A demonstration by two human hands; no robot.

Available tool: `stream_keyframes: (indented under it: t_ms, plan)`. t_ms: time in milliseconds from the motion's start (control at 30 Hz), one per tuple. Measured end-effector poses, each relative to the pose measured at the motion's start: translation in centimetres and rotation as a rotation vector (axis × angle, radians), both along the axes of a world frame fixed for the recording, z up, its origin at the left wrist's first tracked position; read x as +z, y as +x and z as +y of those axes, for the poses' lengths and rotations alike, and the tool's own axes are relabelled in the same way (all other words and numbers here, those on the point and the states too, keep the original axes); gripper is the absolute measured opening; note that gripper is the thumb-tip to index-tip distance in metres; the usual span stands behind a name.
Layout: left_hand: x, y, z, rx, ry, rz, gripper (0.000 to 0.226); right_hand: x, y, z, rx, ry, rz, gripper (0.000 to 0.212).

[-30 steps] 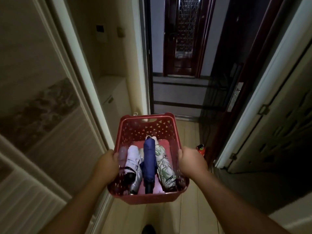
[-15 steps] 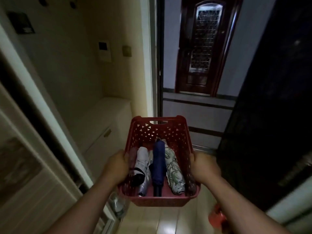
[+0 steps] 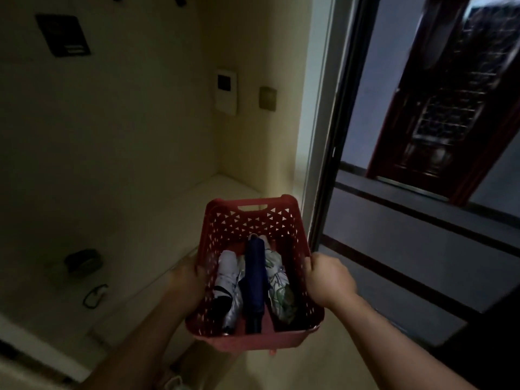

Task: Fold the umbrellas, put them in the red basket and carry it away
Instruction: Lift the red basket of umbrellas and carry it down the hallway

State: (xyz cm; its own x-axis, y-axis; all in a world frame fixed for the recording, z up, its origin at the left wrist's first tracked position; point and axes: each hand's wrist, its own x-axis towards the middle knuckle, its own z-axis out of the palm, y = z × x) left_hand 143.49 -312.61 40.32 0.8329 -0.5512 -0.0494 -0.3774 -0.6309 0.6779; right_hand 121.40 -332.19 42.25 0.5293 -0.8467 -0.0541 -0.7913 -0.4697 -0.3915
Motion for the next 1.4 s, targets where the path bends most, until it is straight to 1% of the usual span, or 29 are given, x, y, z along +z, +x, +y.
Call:
stream_keyframes:
  t_ms: [200,300,400,467,567,633,700,833,900,1033,1100,1200,1267,1333,1400]
  plan:
    - [-3.0,8.9,-8.7,0.056,0.022,0.019,0.021,-1.9,10.0,-10.7,0.123,-0.009,0.019,0.041]
    - [-3.1,12.5,-12.7,0.062,0.045,0.055,0.025,-2.6,14.5,-15.4,0.163,0.001,0.045,0.038]
    - [-2.8,16.3,-16.0,0.075,0.035,0.094,0.029,-2.6,18.8,-19.9,0.179,0.023,0.021,0.041]
    - [-3.1,18.8,-18.0,0.113,0.017,0.113,0.032,-2.8,21.9,-22.7,0.208,0.037,0.008,0.043]
    - [-4.4,21.6,-20.4,0.197,-0.025,0.145,0.027,-4.0,27.0,-27.0,0.267,0.033,0.006,0.041]
    - [-5.9,23.0,-21.7,0.237,-0.005,0.149,0.025,-5.2,30.3,-29.5,0.324,0.028,0.006,0.041]
    - [-7.3,23.9,-23.0,0.299,0.041,0.176,0.028,-6.6,33.4,-31.9,0.394,0.005,0.010,0.039]
    - [-8.7,24.9,-27.2,0.475,0.068,0.170,0.025,-9.6,38.4,-36.7,0.522,-0.021,0.065,0.034]
    - [-9.2,25.1,-29.2,0.547,0.084,0.194,0.025,-10.6,40.6,-39.0,0.570,-0.022,0.103,0.036]
    - [-10.6,24.3,-31.7,0.599,0.113,0.287,0.037,-11.1,43.8,-42.3,0.625,-0.058,0.152,0.042]
    - [-10.7,23.2,-33.0,0.651,0.100,0.279,0.037,-11.4,45.5,-43.7,0.621,0.019,0.156,0.042]
    - [-11.1,20.8,-34.5,0.715,0.059,0.278,0.031,-12.2,47.1,-45.2,0.608,0.105,0.146,0.042]
    - [-11.4,19.0,-35.3,0.740,0.051,0.341,0.027,-12.4,48.0,-45.8,0.605,0.131,0.116,0.040]
    - [-11.5,17.5,-36.5,0.795,-0.069,0.443,0.027,-12.8,48.6,-46.2,0.597,0.177,0.068,0.039]
    - [-11.2,16.3,-38.2,0.882,-0.261,0.539,0.026,-12.9,48.7,-46.4,0.589,0.230,0.046,0.039]
